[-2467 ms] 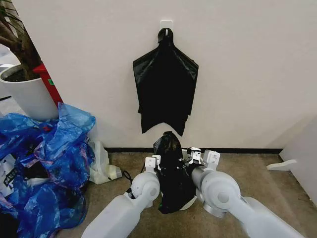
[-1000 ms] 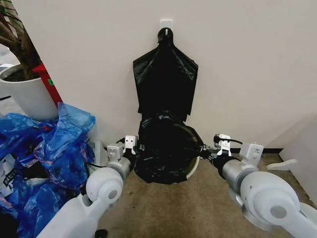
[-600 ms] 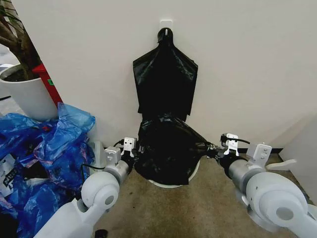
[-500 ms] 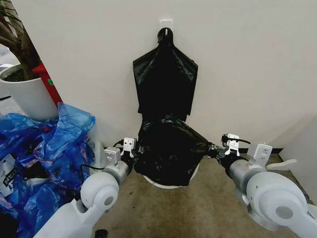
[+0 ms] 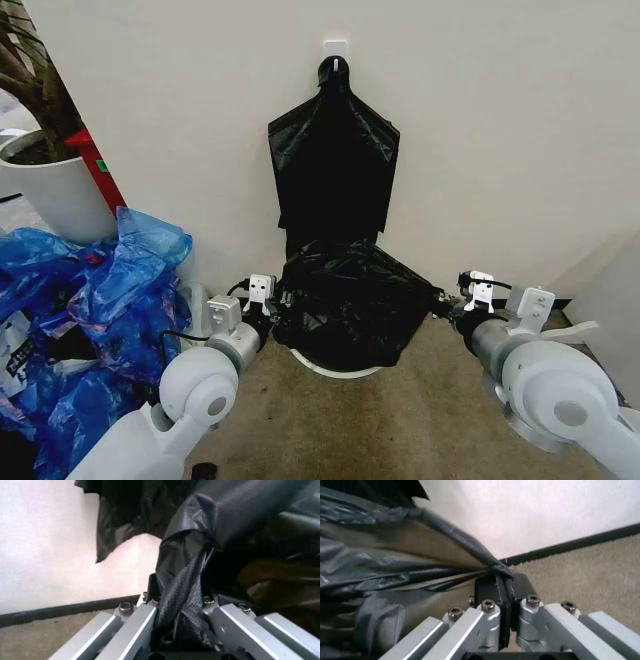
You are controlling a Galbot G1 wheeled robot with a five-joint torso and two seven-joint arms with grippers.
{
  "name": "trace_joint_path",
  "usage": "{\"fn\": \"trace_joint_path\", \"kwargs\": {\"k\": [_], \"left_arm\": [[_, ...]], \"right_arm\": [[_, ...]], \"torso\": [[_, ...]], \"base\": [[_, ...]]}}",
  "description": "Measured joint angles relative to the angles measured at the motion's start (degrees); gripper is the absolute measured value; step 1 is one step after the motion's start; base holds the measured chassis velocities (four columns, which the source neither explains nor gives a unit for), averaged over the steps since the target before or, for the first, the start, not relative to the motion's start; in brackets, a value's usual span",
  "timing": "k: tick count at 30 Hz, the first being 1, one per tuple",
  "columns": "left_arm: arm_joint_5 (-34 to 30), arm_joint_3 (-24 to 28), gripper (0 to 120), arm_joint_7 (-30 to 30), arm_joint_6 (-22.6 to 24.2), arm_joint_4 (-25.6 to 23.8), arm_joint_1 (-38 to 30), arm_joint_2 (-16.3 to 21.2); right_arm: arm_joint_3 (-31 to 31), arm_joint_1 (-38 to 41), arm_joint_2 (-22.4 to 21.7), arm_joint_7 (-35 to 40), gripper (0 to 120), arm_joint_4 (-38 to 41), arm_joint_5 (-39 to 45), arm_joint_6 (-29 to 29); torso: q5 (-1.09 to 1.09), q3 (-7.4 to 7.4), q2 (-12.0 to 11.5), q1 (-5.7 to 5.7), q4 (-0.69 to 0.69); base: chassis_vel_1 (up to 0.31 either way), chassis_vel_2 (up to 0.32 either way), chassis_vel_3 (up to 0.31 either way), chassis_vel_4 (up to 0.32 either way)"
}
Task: Place the garbage bag over the trash bin.
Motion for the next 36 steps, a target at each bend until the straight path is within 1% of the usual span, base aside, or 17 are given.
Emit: {"fn": "trace_joint_path", "kwargs": {"k": [6,9,15,25,28,31,32,36], "left_arm": [[-0.99,-0.16,2,1.29,-0.63,-0.34,0.64,0.17],[-2.56,-0.31,2,1.66,-0.83,-0.44,0.74,0.14],[-3.54,-0.42,2,2.67,-2.09,-0.10,0.83,-0.30],[-7.16,-0.50,2,3.58,-2.46,-0.42,1.37,-0.45],[-7.28,-0.53,2,3.49,-2.47,0.77,1.35,-0.71],[-7.17,-0.53,2,3.42,-2.48,2.68,1.18,-1.29],[-7.17,-0.53,2,3.42,-2.48,2.68,1.18,-1.29],[-6.62,-0.46,2,3.43,-2.47,4.41,1.10,-1.75]], "right_arm": [[2.13,-0.95,1.13,-0.87,0,-1.78,3.20,-1.60],[3.93,-3.09,1.29,-3.47,0,-2.90,2.80,-3.24],[6.21,-6.19,1.23,-5.50,0,-3.71,1.67,-4.76],[6.20,-8.06,1.91,-7.09,0,-3.61,-0.02,-4.79],[6.23,-7.50,1.79,-5.94,0,-2.05,-0.01,-4.27],[6.92,-7.17,1.40,-3.76,13,-0.13,1.45,-3.73],[6.92,-7.17,1.40,-3.76,13,-0.13,1.45,-3.73],[7.71,-7.50,0.96,-2.34,27,1.40,1.70,-3.15]], "torso": [[0.00,0.00,0.00,0.00,0.01],[0.00,0.00,0.00,0.00,0.00],[0.00,0.00,0.00,0.00,0.00],[0.01,0.00,0.00,0.00,0.01],[0.00,0.00,0.00,0.00,0.01],[-0.01,0.00,0.00,0.00,0.01],[-0.01,0.00,0.00,0.00,0.01],[-0.01,0.00,0.00,0.00,0.01]], "base": [[0.000,0.000,0.000,0.000],[0.000,0.000,0.000,0.000],[0.000,0.000,0.000,0.000],[0.000,0.000,0.000,0.000],[0.000,0.000,0.000,0.000],[0.000,0.000,0.000,0.000],[0.000,0.000,0.000,0.000],[0.000,0.000,0.000,0.000]]}}
